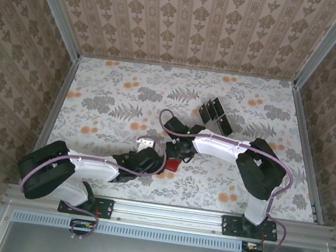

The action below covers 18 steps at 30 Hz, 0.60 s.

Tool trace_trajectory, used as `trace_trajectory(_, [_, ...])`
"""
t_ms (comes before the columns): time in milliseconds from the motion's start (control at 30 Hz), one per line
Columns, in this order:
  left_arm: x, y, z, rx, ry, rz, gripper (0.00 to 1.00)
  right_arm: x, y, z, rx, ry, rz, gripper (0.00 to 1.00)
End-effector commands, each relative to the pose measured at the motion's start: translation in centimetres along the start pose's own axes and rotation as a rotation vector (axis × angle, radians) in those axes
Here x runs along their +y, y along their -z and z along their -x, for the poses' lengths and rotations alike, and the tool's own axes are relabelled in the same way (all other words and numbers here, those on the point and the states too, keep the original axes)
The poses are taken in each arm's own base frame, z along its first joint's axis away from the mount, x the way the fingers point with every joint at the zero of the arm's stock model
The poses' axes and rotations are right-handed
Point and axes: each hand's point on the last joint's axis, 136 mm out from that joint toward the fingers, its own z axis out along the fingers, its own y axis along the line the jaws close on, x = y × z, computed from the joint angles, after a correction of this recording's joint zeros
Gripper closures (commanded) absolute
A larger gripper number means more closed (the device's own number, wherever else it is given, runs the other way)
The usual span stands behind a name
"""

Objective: Put the credit cards into the card holder
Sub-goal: Close the button on the card holder.

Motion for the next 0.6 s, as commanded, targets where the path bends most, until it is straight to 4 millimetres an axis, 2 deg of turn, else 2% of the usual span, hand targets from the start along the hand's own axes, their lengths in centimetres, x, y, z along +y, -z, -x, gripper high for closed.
trace_trajectory(0, [0.8, -1.3, -4.2, 0.161, 0.015, -0.008, 0.04, -0.1, -0.1, -1.5, 0.035, -0.010, -0.007, 1.00])
trace_trajectory(300, [0.8, -1.4, -4.3, 0.165, 0.016, -0.006, 0.05, -1.6, -2.9, -5.0, 0.075, -0.048, -0.045, 1.00])
trace_trajectory(567, [0.8, -1.2, -4.1, 0.163, 0.021, -0.001, 0.05, -3.2, -3.9, -7.1, 0.038, -0.080, -0.081, 1.00])
